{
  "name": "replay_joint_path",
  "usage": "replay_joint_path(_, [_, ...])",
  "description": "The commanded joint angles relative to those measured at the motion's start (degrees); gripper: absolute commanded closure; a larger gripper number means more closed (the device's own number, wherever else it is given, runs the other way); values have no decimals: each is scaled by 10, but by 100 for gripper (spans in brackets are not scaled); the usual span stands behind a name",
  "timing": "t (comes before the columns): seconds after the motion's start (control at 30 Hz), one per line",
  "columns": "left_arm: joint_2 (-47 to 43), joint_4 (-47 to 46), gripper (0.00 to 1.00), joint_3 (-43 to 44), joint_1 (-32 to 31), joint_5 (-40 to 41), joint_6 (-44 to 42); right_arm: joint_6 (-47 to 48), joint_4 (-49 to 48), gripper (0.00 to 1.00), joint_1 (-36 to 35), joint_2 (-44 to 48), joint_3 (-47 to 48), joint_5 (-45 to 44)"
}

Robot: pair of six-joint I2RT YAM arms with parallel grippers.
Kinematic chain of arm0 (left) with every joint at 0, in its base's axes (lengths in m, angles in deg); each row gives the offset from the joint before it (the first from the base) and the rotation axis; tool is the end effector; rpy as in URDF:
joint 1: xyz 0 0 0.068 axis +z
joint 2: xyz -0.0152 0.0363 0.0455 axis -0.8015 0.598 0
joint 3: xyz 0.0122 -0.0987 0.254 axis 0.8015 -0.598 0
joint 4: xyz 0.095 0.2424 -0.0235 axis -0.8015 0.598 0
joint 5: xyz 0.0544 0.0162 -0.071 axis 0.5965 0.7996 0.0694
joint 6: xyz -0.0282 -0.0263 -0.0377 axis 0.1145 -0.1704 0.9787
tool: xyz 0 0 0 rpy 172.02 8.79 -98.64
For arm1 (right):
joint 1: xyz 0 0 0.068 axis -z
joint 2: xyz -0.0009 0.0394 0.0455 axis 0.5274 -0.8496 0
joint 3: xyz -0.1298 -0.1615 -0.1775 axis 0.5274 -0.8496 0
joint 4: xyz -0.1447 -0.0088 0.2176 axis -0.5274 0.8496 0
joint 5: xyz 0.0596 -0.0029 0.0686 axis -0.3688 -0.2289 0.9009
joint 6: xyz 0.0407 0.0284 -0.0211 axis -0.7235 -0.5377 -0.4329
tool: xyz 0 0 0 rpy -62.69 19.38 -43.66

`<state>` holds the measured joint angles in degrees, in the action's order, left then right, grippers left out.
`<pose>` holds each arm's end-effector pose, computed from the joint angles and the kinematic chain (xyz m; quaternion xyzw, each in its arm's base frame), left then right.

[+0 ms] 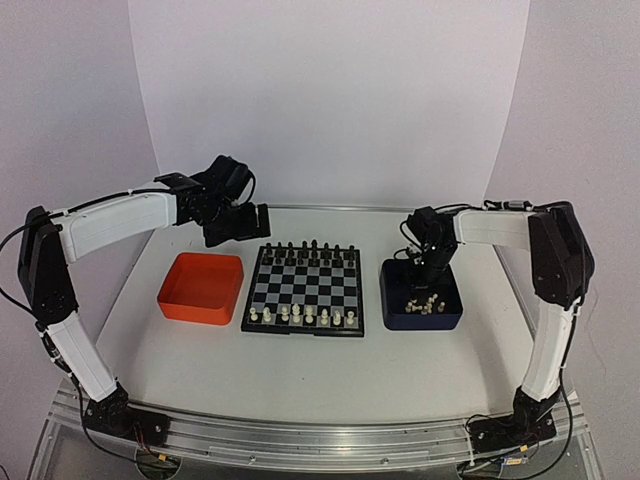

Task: Set up the chess pieces on the board
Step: Pick up the chess piece from the storage box, then place the chess piece on the chessboard.

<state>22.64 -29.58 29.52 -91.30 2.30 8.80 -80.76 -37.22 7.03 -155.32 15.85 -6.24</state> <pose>0.2998 -0.2239 0.2996 -0.0331 0.9322 -0.1221 0.3392 0.3521 0.1615 0.1673 -0.0878 0.9891 0.0237 0.1161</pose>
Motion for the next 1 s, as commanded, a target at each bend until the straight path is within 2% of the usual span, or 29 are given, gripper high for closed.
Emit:
replay_joint_path(0.0, [-9, -23, 0, -9, 4, -7, -11, -14, 18, 100, -1, 83, 21, 0])
replay_joint_path(0.13, [-13, -25, 0, -15, 4, -6, -13, -26, 38, 100, -14, 107, 42, 14])
replay_joint_path(0.27, [-14, -28, 0, -18, 4, -7, -17, -22, 80, 100, -59, 99, 92, 14])
replay_joint_path(0.53, [-15, -32, 0, -23, 4, -10, -25, -33, 161, 100, -154, -19, 240, 15])
replay_joint_path(0.77, [-19, -31, 0, -31, 4, -11, -32, -34, 201, 100, -177, -120, 325, 29])
replay_joint_path(0.97, [-20, -33, 0, -37, 5, -12, -36, -34, 204, 100, -182, -159, 340, 30])
